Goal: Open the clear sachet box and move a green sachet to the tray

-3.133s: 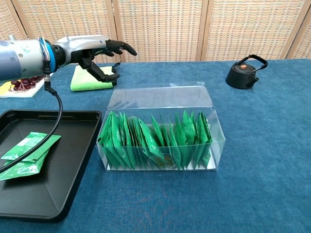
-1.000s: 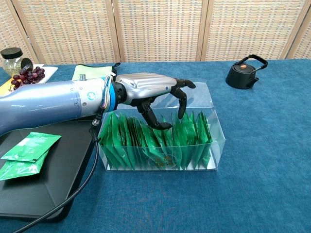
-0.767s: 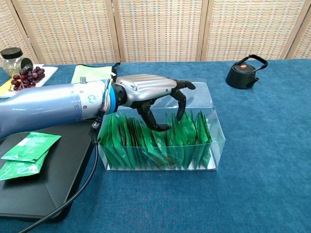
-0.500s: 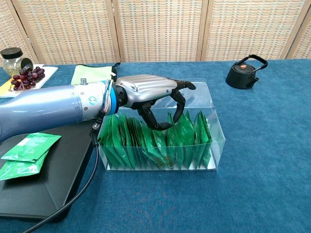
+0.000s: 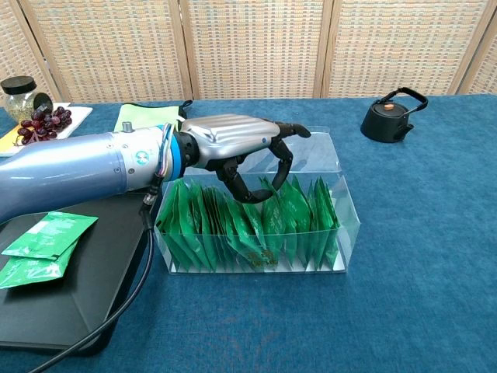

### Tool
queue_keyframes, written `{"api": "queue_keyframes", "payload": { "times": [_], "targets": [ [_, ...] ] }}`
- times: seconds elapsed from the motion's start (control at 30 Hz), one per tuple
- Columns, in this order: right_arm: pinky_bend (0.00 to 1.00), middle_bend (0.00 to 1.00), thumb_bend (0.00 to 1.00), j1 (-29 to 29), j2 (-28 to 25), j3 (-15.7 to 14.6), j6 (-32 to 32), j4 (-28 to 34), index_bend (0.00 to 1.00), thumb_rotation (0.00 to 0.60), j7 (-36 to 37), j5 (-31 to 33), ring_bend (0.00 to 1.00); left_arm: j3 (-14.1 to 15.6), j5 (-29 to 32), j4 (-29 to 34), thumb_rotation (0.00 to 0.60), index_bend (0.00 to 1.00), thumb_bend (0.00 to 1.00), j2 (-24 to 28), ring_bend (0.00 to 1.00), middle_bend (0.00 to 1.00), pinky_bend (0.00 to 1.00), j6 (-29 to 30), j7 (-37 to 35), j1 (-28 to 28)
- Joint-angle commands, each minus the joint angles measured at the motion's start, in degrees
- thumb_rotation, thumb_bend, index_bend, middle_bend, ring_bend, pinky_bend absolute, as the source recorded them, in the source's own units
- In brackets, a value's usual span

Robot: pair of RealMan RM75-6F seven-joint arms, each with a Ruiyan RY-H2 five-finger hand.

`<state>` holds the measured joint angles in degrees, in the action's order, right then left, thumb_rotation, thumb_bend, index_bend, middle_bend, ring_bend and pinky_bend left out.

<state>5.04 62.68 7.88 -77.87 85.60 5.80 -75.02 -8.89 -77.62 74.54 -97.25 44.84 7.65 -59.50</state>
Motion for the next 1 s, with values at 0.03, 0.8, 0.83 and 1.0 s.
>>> {"api": "queue_keyframes", "payload": {
  "times": [0.03,0.8,0.83,1.0],
  "targets": [
    [0.0,0.0,0.0,0.0,0.0,0.0,-0.1,0.0,0.0,0.6,0.0,0.0,0.0,-0.1,-0.2,0.9,0.6,0.64,0.45,0.7,0.0,0.0,0.0,0.5,-0.3,0.2],
    [0.0,0.0,0.0,-0.2,0.2,-0.4,-1.2,1.0,0.0,0.6,-1.3,-1.0,0.0,-4.9,-1.2,18.9,0.6,0.67,0.45,17.4,0.0,0.0,0.0,8.2,-6.6,4.8],
    [0.0,0.0,0.0,-0.3,0.2,-0.4,-1.2,1.0,0.0,0.6,-1.4,-1.1,0.0,-4.9,-1.4,19.3,0.6,0.67,0.45,17.9,0.0,0.0,0.0,8.5,-6.7,5.0],
    [0.0,0.0,0.0,-0.2,0.3,-0.6,-1.2,1.2,0.0,0.6,-1.9,-1.3,0.0,-3.7,-2.6,22.0,0.6,0.67,0.45,21.5,0.0,0.0,0.0,10.6,-6.3,7.3]
  ]
}}
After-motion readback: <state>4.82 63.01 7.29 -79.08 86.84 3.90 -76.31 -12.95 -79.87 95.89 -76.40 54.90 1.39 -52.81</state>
